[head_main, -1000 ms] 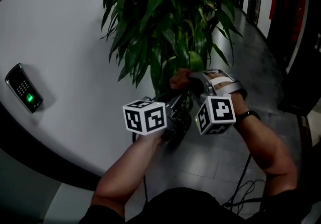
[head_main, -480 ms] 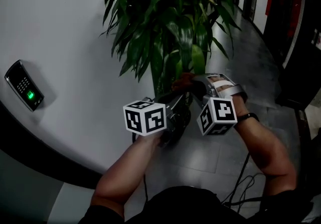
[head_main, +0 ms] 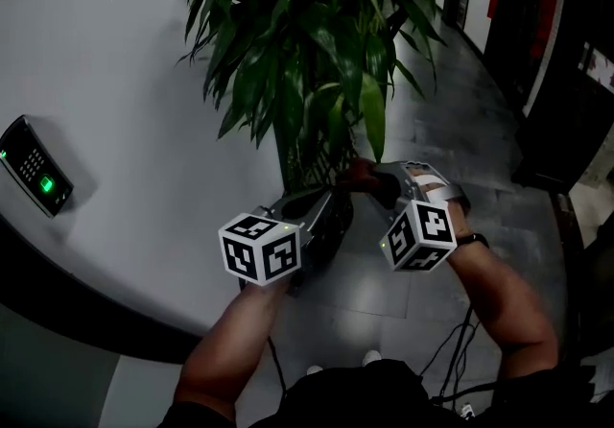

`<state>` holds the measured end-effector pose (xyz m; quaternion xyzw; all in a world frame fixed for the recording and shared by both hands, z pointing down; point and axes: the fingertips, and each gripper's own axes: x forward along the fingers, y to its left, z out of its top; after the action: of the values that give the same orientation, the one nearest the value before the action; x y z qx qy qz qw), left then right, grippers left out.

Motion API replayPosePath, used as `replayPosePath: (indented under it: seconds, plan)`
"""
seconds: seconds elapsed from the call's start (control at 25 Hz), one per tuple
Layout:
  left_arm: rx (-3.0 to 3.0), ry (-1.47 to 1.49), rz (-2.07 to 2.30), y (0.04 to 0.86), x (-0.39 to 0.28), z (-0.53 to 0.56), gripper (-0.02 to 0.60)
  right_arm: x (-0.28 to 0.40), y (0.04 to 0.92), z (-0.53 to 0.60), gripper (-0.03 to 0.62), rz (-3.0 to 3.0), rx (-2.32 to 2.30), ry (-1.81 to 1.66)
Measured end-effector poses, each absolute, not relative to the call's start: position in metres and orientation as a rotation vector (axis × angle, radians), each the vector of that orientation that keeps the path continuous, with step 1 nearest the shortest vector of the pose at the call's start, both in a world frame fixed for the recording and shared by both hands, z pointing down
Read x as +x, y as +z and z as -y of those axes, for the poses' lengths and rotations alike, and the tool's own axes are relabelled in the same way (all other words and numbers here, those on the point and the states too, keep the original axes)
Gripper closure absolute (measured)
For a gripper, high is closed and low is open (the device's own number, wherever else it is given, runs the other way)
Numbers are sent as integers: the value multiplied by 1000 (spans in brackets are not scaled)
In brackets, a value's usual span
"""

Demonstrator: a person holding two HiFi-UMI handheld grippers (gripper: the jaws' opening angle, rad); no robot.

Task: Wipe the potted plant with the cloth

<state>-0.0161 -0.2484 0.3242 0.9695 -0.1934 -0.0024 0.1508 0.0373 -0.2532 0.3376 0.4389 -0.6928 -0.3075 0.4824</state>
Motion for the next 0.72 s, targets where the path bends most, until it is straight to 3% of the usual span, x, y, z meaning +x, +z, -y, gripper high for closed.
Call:
replayPosePath:
  seconds: [0.36,0.72]
  plan:
    - [2873,115,767,354,-42,213,565,35,357,206,523,2222,1291,-390]
    - [2776,104,909,392,-28,132,565,112,388,116,523,2579,1548,87]
